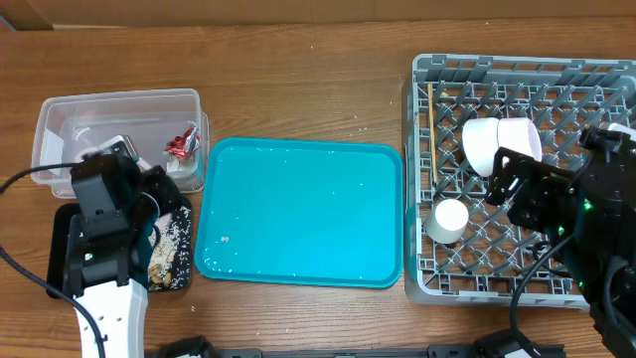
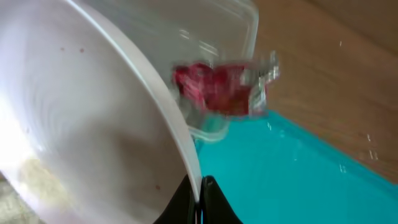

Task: Sort waste into correct bins and load items into the dishwasher
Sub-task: 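Tilt the plate to scrape the food scraps onto the black tray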

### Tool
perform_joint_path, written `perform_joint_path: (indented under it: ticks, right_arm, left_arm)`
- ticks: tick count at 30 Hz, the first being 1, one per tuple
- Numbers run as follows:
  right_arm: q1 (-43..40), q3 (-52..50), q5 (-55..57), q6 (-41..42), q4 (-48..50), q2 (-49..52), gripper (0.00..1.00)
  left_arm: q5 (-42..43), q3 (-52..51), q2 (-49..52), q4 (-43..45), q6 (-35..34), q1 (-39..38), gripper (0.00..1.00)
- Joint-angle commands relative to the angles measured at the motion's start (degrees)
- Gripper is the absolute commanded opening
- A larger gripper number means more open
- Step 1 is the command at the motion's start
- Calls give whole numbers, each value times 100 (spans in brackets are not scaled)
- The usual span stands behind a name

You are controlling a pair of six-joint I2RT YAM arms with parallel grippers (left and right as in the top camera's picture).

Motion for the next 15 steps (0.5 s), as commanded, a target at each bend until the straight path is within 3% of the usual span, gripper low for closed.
perform_joint_path:
  ticks: [1,4,7,10,12,13,15]
  right_arm:
    - [-37,107,-9,9,28,-15,100]
    - [-37,107,-9,9,28,-15,100]
    - [-37,107,-9,9,28,-15,100]
    - [-37,107,-9,9,28,-15,100]
    - [-37,107,-9,9,28,-15,100]
    - [-37,107,-9,9,28,-15,100]
    - [-37,107,-9,9,28,-15,100]
  left_arm:
    - [833,96,-114,-205,201,-66,4]
    - [-485,98,-81,245,201,-61,4]
    - [299,107,-136,-118,153,-87,4]
    - [-17,109,-96,2,278,-125,4]
    - [660,136,-146,-358,4,-125,4]
    - [992,133,-173,-404,149,-133,4]
    - [739,131,-170,-153,625,-140,4]
